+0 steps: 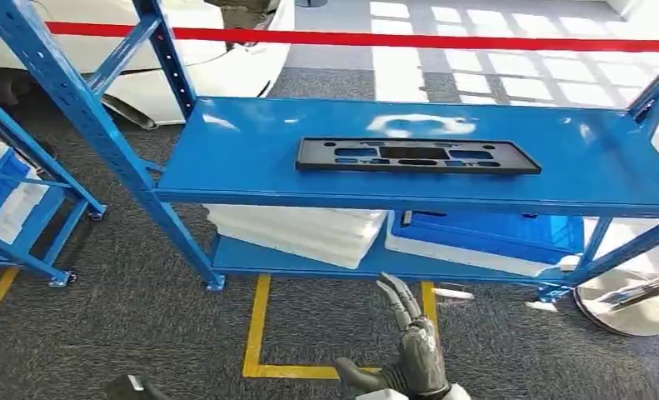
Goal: Take the parts from the cabinet and place them on the table.
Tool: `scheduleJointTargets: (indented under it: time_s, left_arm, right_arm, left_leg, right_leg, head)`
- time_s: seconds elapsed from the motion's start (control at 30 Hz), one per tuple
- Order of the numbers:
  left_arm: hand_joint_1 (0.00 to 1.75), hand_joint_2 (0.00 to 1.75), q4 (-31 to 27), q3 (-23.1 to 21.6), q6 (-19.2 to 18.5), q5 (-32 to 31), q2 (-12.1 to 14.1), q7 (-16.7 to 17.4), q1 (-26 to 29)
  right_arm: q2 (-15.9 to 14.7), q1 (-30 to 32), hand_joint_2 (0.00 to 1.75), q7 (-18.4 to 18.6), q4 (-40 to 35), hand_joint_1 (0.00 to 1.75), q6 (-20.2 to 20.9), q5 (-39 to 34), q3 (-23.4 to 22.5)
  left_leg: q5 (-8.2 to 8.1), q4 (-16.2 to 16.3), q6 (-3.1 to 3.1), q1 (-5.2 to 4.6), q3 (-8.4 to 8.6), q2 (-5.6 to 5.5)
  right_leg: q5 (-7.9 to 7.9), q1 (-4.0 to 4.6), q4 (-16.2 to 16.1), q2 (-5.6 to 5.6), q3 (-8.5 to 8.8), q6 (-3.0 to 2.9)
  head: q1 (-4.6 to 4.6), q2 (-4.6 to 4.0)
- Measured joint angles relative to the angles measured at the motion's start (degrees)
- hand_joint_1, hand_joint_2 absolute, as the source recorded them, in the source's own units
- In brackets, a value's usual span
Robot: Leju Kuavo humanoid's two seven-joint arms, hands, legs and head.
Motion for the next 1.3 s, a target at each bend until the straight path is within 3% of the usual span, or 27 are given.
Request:
scheduleJointTargets:
  time_s: [0.07, 0.13, 0.17, 0.2, 0.23, 0.27, 0.37, 0.4, 0.5, 0.57, 0.6, 0.63, 0.67, 0.7, 0.77, 0.87, 0.9, 0.93, 1.0, 1.03, 1.07, 1.1, 1.17, 1.2, 1.23, 1.27, 1.3]
  left_arm:
    - [0.00, 0.00, 0.00, 0.00, 0.02, 0.00, 0.00, 0.00, 0.29]
    - [0.00, 0.00, 0.02, 0.00, 0.02, 0.00, -0.02, 0.00, 0.33]
    - [0.00, 0.00, 0.02, 0.00, 0.02, 0.00, 0.02, 0.00, 0.32]
    - [0.00, 0.00, 0.02, 0.02, 0.04, 0.00, 0.11, 0.02, 0.16]
    - [0.00, 0.00, 0.07, 0.00, 0.04, -0.02, 0.09, 0.07, 0.13]
    - [0.00, 0.00, 0.13, 0.00, 0.11, 0.00, 0.04, 0.09, 0.20]
    - [0.00, 0.00, 0.15, 0.00, 0.85, 0.04, 0.07, 0.20, 0.17]
    - [0.00, 0.00, 0.17, 0.00, 1.07, -0.02, 0.07, 0.22, 0.10]
    - [0.00, 0.00, 0.17, 0.00, 1.51, -0.02, 0.09, 0.37, 0.39]
    - [0.00, 0.00, 0.17, 0.02, 1.77, 0.07, 0.11, 0.39, 0.82]
    - [0.00, 0.00, 0.17, 0.02, 1.75, 0.07, 0.13, 0.39, 0.89]
    - [0.00, 0.00, 0.17, 0.02, 1.75, 0.07, 0.13, 0.39, 0.86]
    - [0.00, 0.00, 0.17, 0.02, 1.75, 0.07, 0.13, 0.39, 0.92]
    - [0.00, 0.00, 0.20, 0.02, 1.75, -0.06, 0.41, 0.41, 1.08]
    - [0.00, 0.00, 0.26, 0.02, 1.79, -0.11, 0.37, 0.50, 0.77]
    - [0.00, 0.00, 0.24, 0.00, 1.77, 0.17, 0.48, 0.44, 0.59]
    - [0.00, 0.00, 0.26, -0.02, 1.77, 0.13, 0.48, 0.44, 0.57]
    - [0.00, 0.00, 0.26, -0.02, 1.77, 0.13, 0.42, 0.48, 0.48]
    - [0.00, 0.00, 0.26, -0.04, 1.81, 0.13, 0.28, 0.55, 0.52]
    - [0.00, 0.00, 0.26, -0.02, 1.84, 0.13, 0.28, 0.57, 0.66]
    - [0.00, 0.00, 0.26, -0.02, 1.86, 0.15, 0.28, 0.57, 0.72]
    - [0.00, 0.00, 0.26, -0.02, 1.90, 0.13, 0.28, 0.59, 0.82]
    - [0.00, 0.00, 0.26, -0.02, 1.88, 0.15, 0.15, 0.72, 0.79]
    - [0.00, 0.00, 0.33, -0.02, 1.88, 0.15, 0.11, 0.72, 0.97]
    - [0.00, 0.00, 0.42, -0.02, 1.79, -0.11, 0.13, 0.72, 0.90]
    - [0.00, 0.00, 0.42, -0.04, 1.90, -0.07, 0.11, 0.81, 0.83]
    - [0.00, 0.00, 0.42, -0.02, 2.12, 0.15, 0.06, 0.87, 0.88]
  right_arm:
    - [-0.26, 0.56, 1.75, 0.09, -0.63, 0.00, -0.04, 0.04, -0.35]
    - [-0.41, 0.85, 1.75, 0.09, -1.22, 0.00, -0.07, 0.07, -0.66]
    - [-0.52, 0.97, 1.75, 0.09, -1.40, 0.00, -0.20, 0.15, -0.74]
    - [-0.59, 1.09, 1.75, 0.20, -1.42, 0.00, -0.74, 0.65, -0.76]
    - [-0.66, 1.24, 1.75, 0.33, -1.66, 0.00, -1.25, 1.07, -0.92]
    - [-0.74, 1.71, 1.75, 0.46, -2.13, 0.00, -1.90, 1.59, -1.20]
    - [-1.07, 2.45, 1.75, 1.48, -3.73, 0.00, -2.57, 2.86, -2.05]
    - [-1.25, 2.49, 1.75, 1.57, -4.22, 0.00, -2.78, 3.04, -2.51]
    - [-1.64, 2.96, 1.75, 2.05, -4.89, 0.00, -2.80, 3.30, -3.59]
    - [-1.86, 3.35, 1.75, 2.12, -5.22, 0.00, -2.82, 3.83, -4.13]
    - [-1.92, 3.43, 1.75, 2.12, -5.40, 0.00, -2.82, 4.00, -4.28]
    - [-1.97, 3.56, 1.75, 2.14, -5.64, 0.00, -2.82, 4.07, -4.46]
    - [-1.99, 3.68, 1.75, 2.14, -5.81, 0.00, -2.82, 4.09, -4.57]
    - [-2.05, 3.61, 1.75, 2.16, -5.75, 0.00, -2.84, 4.09, -4.68]
    - [-2.14, 3.91, 1.75, 2.32, -5.86, 0.00, -2.91, 4.07, -4.96]
    - [-2.27, 3.84, 1.75, 2.25, -6.49, 0.00, -2.93, 4.22, -5.24]
    - [-2.29, 3.72, 1.75, 2.23, -6.64, 0.00, -2.99, 4.33, -5.31]
    - [-2.32, 3.67, 1.75, 2.27, -6.64, 0.00, -2.99, 4.41, -5.37]
    - [-2.47, 3.88, 1.75, 2.36, -6.64, 0.00, -3.10, 5.01, -5.55]
    - [-2.56, 4.01, 1.75, 2.51, -6.64, 0.00, -3.13, 5.20, -5.62]
    - [-2.58, 4.12, 1.75, 2.60, -6.64, 0.00, -3.15, 5.36, -5.70]
    - [-2.60, 4.17, 1.75, 2.64, -6.66, 0.00, -3.17, 5.42, -5.79]
    - [-2.66, 4.33, 1.75, 2.88, -6.80, 0.00, -3.17, 5.64, -6.10]
    - [-2.75, 4.53, 1.75, 2.88, -6.80, 0.00, -3.17, 5.77, -6.29]
    - [-2.80, 4.68, 1.75, 3.17, -6.75, 0.00, -3.17, 5.88, -6.47]
    - [-2.82, 4.91, 1.75, 3.26, -6.97, 0.00, -3.19, 6.10, -6.49]
    - [-2.88, 4.99, 1.75, 3.28, -7.17, 0.00, -3.28, 6.14, -6.56]
  left_leg:
    - [-0.63, 0.02, -0.78, 0.49, 0.73, 0.11]
    - [-1.69, 0.04, -1.72, 1.38, 2.29, 0.13]
    - [-2.20, -0.14, -2.35, 1.50, 2.85, 0.21]
    - [-2.28, -0.07, -2.69, 1.52, 3.03, 0.24]
    - [-2.48, -0.27, -3.26, 1.12, 2.61, 0.27]
    - [-2.66, -0.58, -3.77, 1.07, 3.21, 0.42]
    - [-2.94, 0.86, -4.11, 1.38, 3.48, 0.43]
    - [-3.42, 4.75, -3.86, 1.19, 1.31, 0.42]
    - [-8.08, 17.64, -3.23, 0.26, -7.74, 0.38]
    - [-8.40, 17.89, -2.43, -0.52, -10.33, 0.34]
    - [-6.56, 15.00, -1.68, -0.94, -10.16, 0.27]
    - [-3.18, 11.04, -0.76, -1.40, -9.67, 0.17]
    - [1.54, 7.29, 0.27, -1.93, -9.45, 0.09]
    - [4.37, 6.42, 0.93, -2.51, -10.05, -0.32]
    - [3.57, 5.32, 0.65, -2.87, -9.32, -0.24]
    - [2.94, 3.37, 1.23, -2.26, -6.66, -0.37]
    - [2.59, 2.82, 1.51, -2.04, -5.67, -0.34]
    - [2.21, 2.51, 1.53, -1.87, -4.95, -0.32]
    - [1.18, 2.41, 1.44, -1.64, -3.92, -0.33]
    - [0.55, 2.42, 1.35, -1.56, -3.17, -0.33]
    - [-0.12, 2.41, 1.28, -1.49, -2.26, -0.35]
    - [-0.84, 2.41, 1.14, -1.41, -1.26, -0.39]
    - [-2.28, 2.34, 0.62, -1.27, 0.81, -0.42]
    - [-2.91, 2.20, 0.40, -1.22, 1.38, -0.41]
    - [-3.04, 2.04, 0.17, -1.24, 1.41, -0.48]
    - [-3.31, 1.94, -0.27, -1.25, 1.30, -0.45]
    - [-3.30, 1.87, -0.51, -1.26, 1.74, -0.38]
  right_leg:
    - [2.69, -0.56, -1.73, -0.23, -0.10, 0.69]
    - [9.77, -1.15, -12.22, -0.67, 4.25, 1.79]
    - [9.94, -1.13, -14.49, -0.70, 5.51, 2.30]
    - [8.07, -0.56, -15.31, -0.99, 5.03, 1.70]
    - [8.36, -0.31, -15.00, -0.98, 4.96, -0.23]
    - [8.08, -0.36, -15.04, -0.85, 4.82, -0.94]
    - [7.24, -0.49, -15.32, -0.35, 6.39, -2.41]
    - [6.86, -0.34, -15.38, -0.33, 6.89, -2.87]
    - [5.46, 0.38, -15.38, -0.01, 8.24, -3.78]
    - [4.16, 0.93, -15.40, 0.56, 10.03, -4.07]
    - [3.38, 1.23, -15.41, 0.75, 11.18, -4.05]
    - [2.55, 1.52, -15.43, 0.82, 12.42, -4.02]
    - [1.75, 1.67, -15.55, 0.81, 13.22, -4.08]
    - [1.11, 1.82, -15.29, 0.83, 14.01, -3.97]
    - [0.53, 1.41, -16.24, 1.15, 13.95, -3.12]
    - [0.84, 1.58, -15.08, 0.74, 15.22, -2.26]
    - [0.76, 1.59, -12.54, 0.24, 14.16, -1.85]
    - [-0.14, 1.35, -8.36, 0.10, 11.43, -1.39]
    - [-3.76, 0.91, -1.30, -0.03, 5.80, -0.70]
    - [-4.66, 0.75, 0.12, -0.08, 3.84, -0.45]
    - [-4.03, 0.66, -0.68, -0.17, 2.99, -0.34]
    - [-1.88, 0.65, -3.22, -0.29, 3.04, -0.23]
    - [5.90, 0.72, -11.64, -0.40, 4.23, -0.43]
    - [9.45, 0.93, -13.37, -0.45, 4.07, -0.90]
    - [7.81, 1.31, -13.91, -0.62, 3.57, -1.43]
    - [9.09, 1.38, -13.61, -0.44, 3.63, -2.09]
    - [8.83, 1.47, -13.99, -0.37, 3.70, -2.47]
  head:
    - [-0.02, 0.00]
    - [0.00, 0.00]
    - [-0.04, 0.00]
    - [0.48, 0.00]
    - [0.44, 0.00]
    - [-0.05, 0.00]
    - [-0.20, 0.00]
    - [-0.28, 0.00]
    - [-0.33, 0.00]
    - [-0.35, 0.00]
    - [-0.33, 0.00]
    - [-0.37, 0.00]
    - [-0.37, 0.00]
    - [0.07, 0.00]
    - [0.15, 0.00]
    - [0.11, 0.00]
    - [0.39, 0.00]
    - [0.37, 0.00]
    - [0.37, 0.00]
    - [0.37, 0.00]
    - [0.35, 0.00]
    - [0.37, 0.00]
    - [0.37, 0.00]
    - [0.38, 0.00]
    - [0.32, 0.00]
    - [0.17, 0.00]
    - [0.13, 0.00]
